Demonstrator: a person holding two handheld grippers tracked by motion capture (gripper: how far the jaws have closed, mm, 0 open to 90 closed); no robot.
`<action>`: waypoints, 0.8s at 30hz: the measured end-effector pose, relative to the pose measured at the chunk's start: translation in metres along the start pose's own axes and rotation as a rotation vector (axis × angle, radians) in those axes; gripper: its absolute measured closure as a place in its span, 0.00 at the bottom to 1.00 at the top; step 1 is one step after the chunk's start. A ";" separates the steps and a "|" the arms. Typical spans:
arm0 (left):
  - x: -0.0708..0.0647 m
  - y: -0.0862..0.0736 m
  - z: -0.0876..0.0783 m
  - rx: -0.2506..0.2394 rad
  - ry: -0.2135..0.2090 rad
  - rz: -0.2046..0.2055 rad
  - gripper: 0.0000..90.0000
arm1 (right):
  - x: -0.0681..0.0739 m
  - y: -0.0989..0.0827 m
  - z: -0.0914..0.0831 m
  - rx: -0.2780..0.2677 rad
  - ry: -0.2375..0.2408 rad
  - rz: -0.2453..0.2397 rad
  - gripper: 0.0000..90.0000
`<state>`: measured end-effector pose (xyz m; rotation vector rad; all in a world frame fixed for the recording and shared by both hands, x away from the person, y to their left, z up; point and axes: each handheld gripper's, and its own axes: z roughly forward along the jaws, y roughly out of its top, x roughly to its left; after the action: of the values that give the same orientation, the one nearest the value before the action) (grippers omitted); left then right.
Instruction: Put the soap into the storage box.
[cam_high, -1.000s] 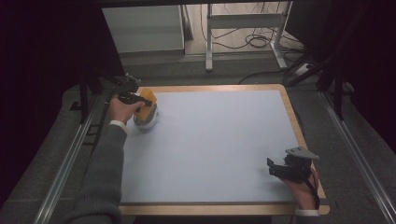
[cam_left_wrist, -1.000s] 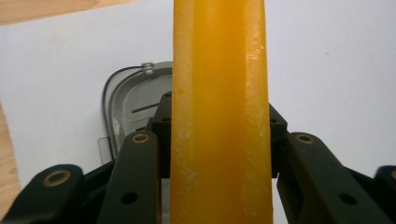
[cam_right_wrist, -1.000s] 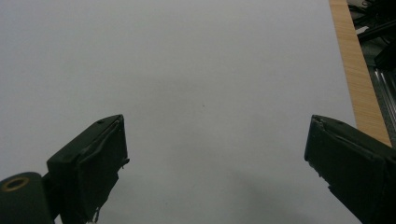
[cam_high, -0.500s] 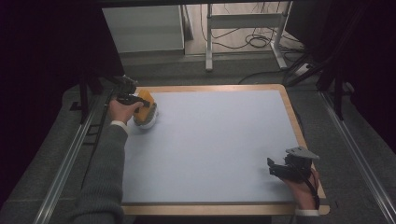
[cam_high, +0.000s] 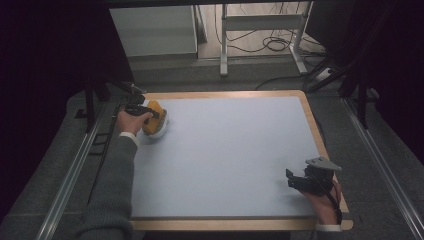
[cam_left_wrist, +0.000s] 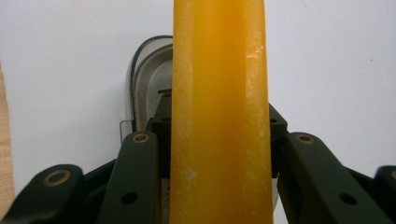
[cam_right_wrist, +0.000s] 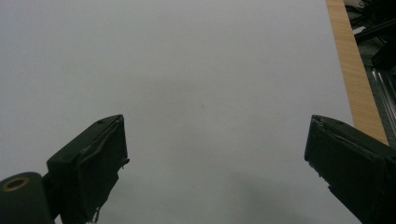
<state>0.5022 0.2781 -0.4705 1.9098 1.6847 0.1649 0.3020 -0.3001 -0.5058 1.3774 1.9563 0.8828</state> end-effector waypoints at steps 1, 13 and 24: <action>0.000 0.000 0.001 0.004 0.001 -0.002 0.68 | 0.000 0.000 0.000 -0.001 0.000 0.001 0.07; 0.002 0.002 -0.014 -0.057 0.075 0.002 0.37 | 0.001 0.000 0.000 -0.002 0.004 -0.008 0.07; -0.005 -0.009 -0.054 -0.159 0.000 0.062 0.25 | 0.004 0.000 0.001 -0.003 0.009 -0.014 0.07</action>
<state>0.4691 0.2915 -0.4290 1.8442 1.5643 0.3138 0.3020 -0.2962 -0.5065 1.3590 1.9679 0.8865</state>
